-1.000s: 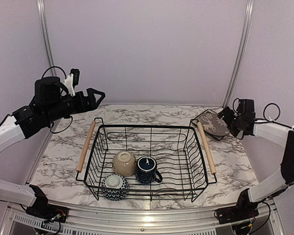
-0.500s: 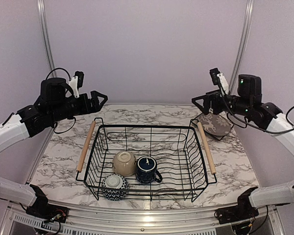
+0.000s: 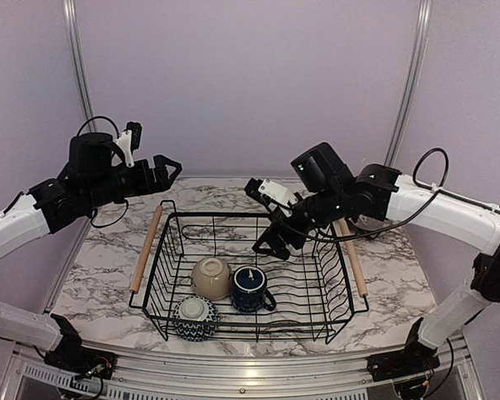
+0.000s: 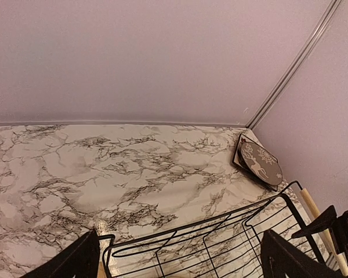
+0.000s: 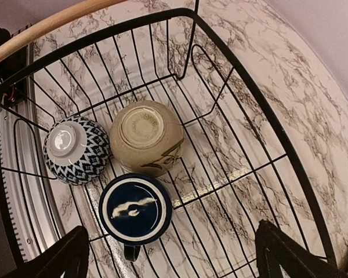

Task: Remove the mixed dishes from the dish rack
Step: Grab the cup from the dish rack, then pass from the right arm to the left

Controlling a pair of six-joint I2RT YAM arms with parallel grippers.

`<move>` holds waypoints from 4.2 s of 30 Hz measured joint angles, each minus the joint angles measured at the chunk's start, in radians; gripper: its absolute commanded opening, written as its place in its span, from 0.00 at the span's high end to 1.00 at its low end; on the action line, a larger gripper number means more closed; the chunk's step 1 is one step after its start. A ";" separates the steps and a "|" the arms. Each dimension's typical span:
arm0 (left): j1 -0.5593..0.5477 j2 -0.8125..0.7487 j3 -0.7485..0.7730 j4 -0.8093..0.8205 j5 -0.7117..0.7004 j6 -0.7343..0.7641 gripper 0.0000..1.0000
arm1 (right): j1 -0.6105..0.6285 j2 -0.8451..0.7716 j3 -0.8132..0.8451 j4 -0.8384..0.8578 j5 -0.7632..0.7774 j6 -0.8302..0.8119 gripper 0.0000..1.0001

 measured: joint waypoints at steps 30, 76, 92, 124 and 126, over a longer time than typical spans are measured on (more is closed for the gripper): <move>0.000 -0.001 0.000 -0.026 -0.018 0.002 0.01 | 0.154 0.376 0.148 -0.199 0.130 0.116 0.01; -0.003 0.055 0.047 0.046 0.209 -0.078 0.01 | -0.105 -0.087 -0.267 0.466 -0.142 0.385 0.76; -0.149 0.243 0.053 0.454 0.549 -0.333 0.04 | -0.233 -0.154 -0.511 1.204 -0.316 0.752 0.78; -0.210 0.360 0.120 0.666 0.656 -0.504 0.90 | -0.233 -0.173 -0.602 1.454 -0.425 0.844 0.66; -0.210 0.361 0.122 0.665 0.656 -0.511 0.93 | -0.233 -0.173 -0.602 1.450 -0.429 0.833 0.61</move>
